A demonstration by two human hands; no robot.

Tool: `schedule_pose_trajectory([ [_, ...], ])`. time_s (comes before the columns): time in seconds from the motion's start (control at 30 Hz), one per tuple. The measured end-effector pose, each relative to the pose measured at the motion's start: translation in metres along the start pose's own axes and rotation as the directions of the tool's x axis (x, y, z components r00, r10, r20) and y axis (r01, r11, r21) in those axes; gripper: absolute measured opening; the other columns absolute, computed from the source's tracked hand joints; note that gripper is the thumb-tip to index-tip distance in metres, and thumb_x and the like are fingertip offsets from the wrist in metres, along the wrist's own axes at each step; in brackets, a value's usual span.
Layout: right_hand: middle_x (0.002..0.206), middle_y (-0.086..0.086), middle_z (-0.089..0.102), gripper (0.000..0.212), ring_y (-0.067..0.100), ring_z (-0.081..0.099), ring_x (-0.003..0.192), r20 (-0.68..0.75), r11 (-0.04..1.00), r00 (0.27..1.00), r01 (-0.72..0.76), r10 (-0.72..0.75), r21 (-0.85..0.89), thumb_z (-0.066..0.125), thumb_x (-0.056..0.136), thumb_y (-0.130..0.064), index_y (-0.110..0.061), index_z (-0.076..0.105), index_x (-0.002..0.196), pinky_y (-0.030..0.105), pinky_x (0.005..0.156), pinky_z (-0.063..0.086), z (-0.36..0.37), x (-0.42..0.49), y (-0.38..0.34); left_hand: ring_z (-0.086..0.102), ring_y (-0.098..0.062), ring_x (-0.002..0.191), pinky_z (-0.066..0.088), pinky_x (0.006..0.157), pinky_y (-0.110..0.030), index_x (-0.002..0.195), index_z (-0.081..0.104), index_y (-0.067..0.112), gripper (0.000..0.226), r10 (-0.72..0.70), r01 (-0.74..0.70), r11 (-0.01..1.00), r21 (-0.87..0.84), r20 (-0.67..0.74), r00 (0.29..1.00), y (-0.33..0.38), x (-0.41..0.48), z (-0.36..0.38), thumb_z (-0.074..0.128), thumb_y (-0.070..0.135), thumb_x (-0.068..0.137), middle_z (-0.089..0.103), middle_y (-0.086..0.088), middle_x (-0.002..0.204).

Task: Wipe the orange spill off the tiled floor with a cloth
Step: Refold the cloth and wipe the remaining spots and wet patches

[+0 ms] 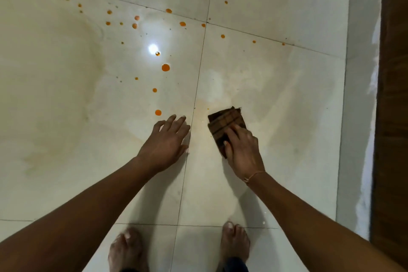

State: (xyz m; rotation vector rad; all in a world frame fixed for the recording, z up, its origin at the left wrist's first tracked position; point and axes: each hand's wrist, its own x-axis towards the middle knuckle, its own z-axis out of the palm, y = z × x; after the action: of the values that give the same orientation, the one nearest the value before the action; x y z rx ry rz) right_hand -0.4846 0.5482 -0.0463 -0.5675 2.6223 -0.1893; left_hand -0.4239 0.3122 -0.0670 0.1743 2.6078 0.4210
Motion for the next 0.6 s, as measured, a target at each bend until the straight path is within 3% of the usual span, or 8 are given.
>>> schedule_pose_trajectory([
  [0.1,0.155,0.011,0.038,0.052,0.029,0.035,0.143,0.039,0.956,0.968,0.251,-0.248,-0.152,0.05,0.097,-0.027,-0.011,0.043,0.146,0.046,0.112,0.031,0.01,0.024,0.007,0.026,-0.031,0.145,0.027,0.112,-0.045,0.145,0.037,0.011,0.055,0.114,-0.11,0.992,0.068,-0.05,0.992,-0.02,-0.001,0.009,0.033,0.04,0.098,0.029,-0.011,0.157],
  [0.17,0.161,0.007,0.027,0.058,0.024,0.025,0.149,0.116,0.923,0.946,0.321,-0.302,-0.214,0.044,0.099,-0.033,-0.013,0.032,0.152,0.043,0.118,0.021,0.022,0.036,0.015,0.032,-0.031,0.142,0.032,0.111,-0.044,0.144,0.04,0.009,0.058,0.2,-0.196,0.974,0.118,-0.023,0.98,-0.029,0.005,0.014,0.027,0.041,0.097,0.034,-0.012,0.155],
  [0.23,0.163,0.005,0.021,0.064,0.021,0.02,0.15,0.104,0.937,0.965,0.26,-0.241,-0.235,0.043,0.098,-0.039,-0.015,0.026,0.155,0.041,0.12,0.016,0.041,0.03,0.025,0.034,-0.029,0.142,0.031,0.112,-0.042,0.144,0.04,0.009,0.057,0.288,-0.286,0.947,0.148,0.006,0.958,-0.031,0.016,0.022,0.03,0.041,0.098,0.036,-0.011,0.154],
  [0.3,0.162,0.005,0.022,0.068,0.022,0.02,0.15,-0.028,0.979,0.997,0.069,-0.076,-0.191,0.044,0.096,-0.042,-0.015,0.024,0.155,0.043,0.119,0.017,0.066,0.006,0.021,0.032,-0.028,0.143,0.025,0.114,-0.041,0.146,0.037,0.011,0.057,0.337,-0.332,0.928,0.167,0.002,0.942,-0.034,0.027,0.029,0.036,0.044,0.099,0.034,-0.011,0.155],
  [0.37,0.162,0.006,0.02,0.072,0.023,0.017,0.15,-0.12,0.992,0.993,-0.01,-0.005,-0.124,0.041,0.095,-0.047,-0.015,0.019,0.156,0.044,0.118,0.014,0.091,-0.011,-0.002,0.031,-0.028,0.143,0.019,0.114,-0.039,0.147,0.035,0.011,0.06,0.34,-0.328,0.929,0.172,-0.046,0.939,-0.046,0.033,0.027,0.034,0.047,0.099,0.031,-0.011,0.156],
  [0.43,0.163,0.005,0.018,0.073,0.022,0.014,0.151,-0.103,0.985,0.984,0.137,-0.148,-0.103,0.039,0.095,-0.052,-0.018,0.017,0.157,0.043,0.119,0.013,0.101,0.001,-0.028,0.03,-0.029,0.143,0.019,0.112,-0.04,0.146,0.036,0.01,0.062,0.312,-0.292,0.94,0.177,-0.093,0.946,-0.068,0.036,0.021,0.032,0.048,0.098,0.031,-0.012,0.156],
  [0.53,0.162,0.004,0.026,0.07,0.021,0.021,0.149,-0.063,0.906,0.915,0.382,-0.398,-0.183,0.044,0.094,-0.053,-0.02,0.029,0.154,0.044,0.118,0.021,0.079,0.065,-0.044,0.036,-0.033,0.14,0.025,0.108,-0.042,0.143,0.042,0.006,0.066,0.225,-0.196,0.961,0.197,-0.136,0.965,-0.12,0.031,0.007,0.032,0.051,0.095,0.035,-0.015,0.154],
  [0.6,0.161,0.003,0.027,0.07,0.021,0.022,0.149,-0.149,0.945,0.941,0.278,-0.304,-0.169,0.047,0.093,-0.051,-0.02,0.03,0.154,0.045,0.119,0.019,0.062,0.109,-0.049,0.036,-0.034,0.138,0.028,0.105,-0.045,0.143,0.041,0.004,0.07,0.215,-0.173,0.951,0.255,-0.145,0.966,-0.158,0.03,-0.005,0.032,0.053,0.094,0.035,-0.017,0.153],
])
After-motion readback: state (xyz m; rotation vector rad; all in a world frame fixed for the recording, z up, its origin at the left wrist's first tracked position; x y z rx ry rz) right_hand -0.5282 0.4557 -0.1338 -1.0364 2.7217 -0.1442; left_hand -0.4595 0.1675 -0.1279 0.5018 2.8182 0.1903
